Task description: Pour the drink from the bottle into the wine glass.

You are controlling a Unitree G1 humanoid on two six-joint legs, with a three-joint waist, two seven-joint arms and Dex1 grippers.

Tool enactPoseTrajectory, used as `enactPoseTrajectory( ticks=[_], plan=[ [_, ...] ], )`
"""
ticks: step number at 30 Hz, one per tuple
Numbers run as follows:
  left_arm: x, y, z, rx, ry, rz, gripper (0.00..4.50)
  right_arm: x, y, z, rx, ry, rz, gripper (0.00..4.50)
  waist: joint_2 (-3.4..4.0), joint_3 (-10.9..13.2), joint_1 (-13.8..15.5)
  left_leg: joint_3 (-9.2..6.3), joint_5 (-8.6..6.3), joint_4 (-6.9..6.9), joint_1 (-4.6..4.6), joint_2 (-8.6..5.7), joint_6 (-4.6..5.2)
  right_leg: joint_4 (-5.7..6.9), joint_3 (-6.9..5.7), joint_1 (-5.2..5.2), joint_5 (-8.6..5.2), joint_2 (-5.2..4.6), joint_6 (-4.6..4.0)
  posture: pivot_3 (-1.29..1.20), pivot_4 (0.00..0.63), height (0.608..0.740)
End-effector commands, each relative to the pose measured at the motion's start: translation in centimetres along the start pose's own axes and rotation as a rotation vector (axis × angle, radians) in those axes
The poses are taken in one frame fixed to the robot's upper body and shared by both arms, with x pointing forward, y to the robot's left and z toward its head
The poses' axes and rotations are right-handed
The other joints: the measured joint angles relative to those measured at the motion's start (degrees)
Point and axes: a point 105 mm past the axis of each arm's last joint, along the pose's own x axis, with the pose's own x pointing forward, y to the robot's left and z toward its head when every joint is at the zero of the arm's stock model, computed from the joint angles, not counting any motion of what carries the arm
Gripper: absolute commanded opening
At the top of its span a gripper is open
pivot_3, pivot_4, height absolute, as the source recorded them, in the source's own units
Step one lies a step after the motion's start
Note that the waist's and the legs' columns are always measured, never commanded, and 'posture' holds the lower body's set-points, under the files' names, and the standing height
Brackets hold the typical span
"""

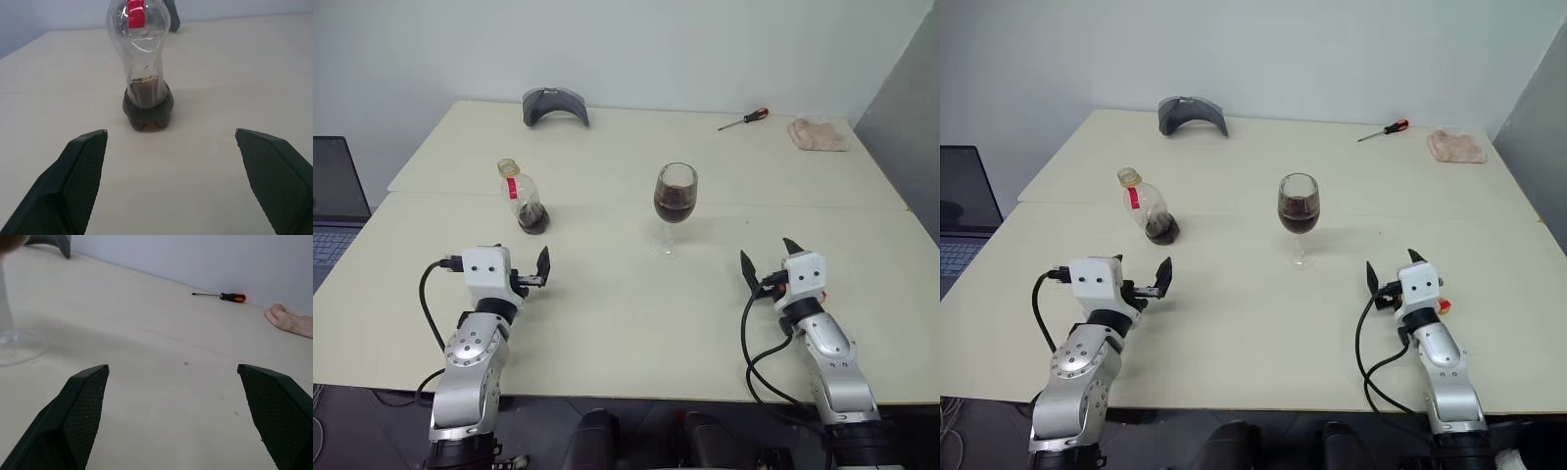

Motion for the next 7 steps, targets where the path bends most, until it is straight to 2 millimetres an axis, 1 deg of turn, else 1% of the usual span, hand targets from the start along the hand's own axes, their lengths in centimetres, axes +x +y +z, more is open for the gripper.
enactPoseTrajectory(
  ticks=[1,4,7],
  plan=[
    [0.23,0.07,2.07,0.013,-0.089,0.008,4.47,0.47,-1.28,0.95,0.07,-0.052,-0.069,4.5,0.0,0.0,0.0,0.0,0.0,0.0,0.0,0.0,0.0,0.0,0.0,0.0,0.0,0.0,0.0,0.0,0.15,0.74],
    [0.35,-0.25,2.2,0.028,-0.096,-0.009,4.47,0.76,-1.47,1.02,0.115,-0.054,-0.083,4.5,0.01,-0.01,0.0,0.01,0.0,0.0,0.0,0.0,0.0,-0.01,0.02,0.0,0.0,0.0,0.0,0.0,0.15,0.74],
    [0.46,-0.66,2.38,0.042,-0.11,-0.034,4.47,0.92,-1.49,0.86,0.114,-0.042,-0.076,4.5,0.01,-0.01,0.02,0.01,0.0,0.0,0.0,0.0,0.0,-0.01,0.02,0.01,0.0,0.0,0.0,0.0,0.15,0.74]
  ],
)
